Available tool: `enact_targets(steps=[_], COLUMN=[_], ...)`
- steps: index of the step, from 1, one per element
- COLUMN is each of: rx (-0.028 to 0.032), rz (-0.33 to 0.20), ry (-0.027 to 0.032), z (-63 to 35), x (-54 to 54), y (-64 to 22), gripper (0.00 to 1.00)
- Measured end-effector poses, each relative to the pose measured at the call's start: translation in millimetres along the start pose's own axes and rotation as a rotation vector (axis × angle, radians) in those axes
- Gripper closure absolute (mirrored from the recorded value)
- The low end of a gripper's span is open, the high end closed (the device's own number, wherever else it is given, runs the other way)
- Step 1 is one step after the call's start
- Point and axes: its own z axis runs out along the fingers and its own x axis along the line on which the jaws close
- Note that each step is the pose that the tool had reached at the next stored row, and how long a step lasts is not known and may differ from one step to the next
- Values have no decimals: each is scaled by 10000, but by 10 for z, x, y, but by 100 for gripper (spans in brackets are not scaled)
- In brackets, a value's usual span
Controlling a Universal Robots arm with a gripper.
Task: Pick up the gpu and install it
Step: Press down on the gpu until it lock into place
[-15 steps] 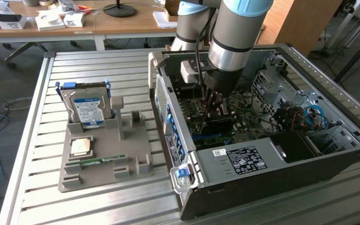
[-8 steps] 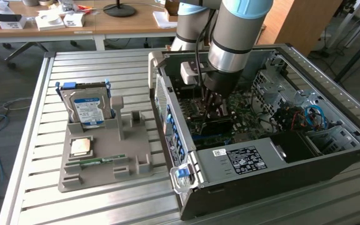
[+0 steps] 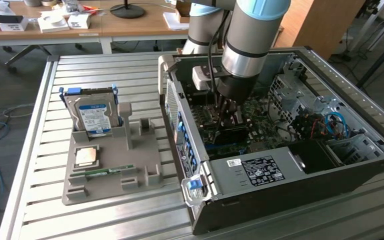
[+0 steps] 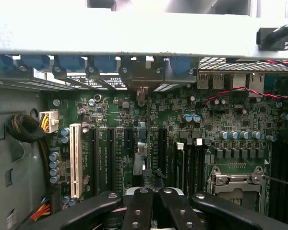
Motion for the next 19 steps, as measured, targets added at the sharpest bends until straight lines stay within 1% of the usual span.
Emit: enact_targets(steps=[14,16,19], rx=[2,8,3], rz=[1,1,1], ry=[-5,-15,-5], z=[-1,-16,-69], x=[0,-2,-2], y=[0,0,0], gripper=[89,89,89])
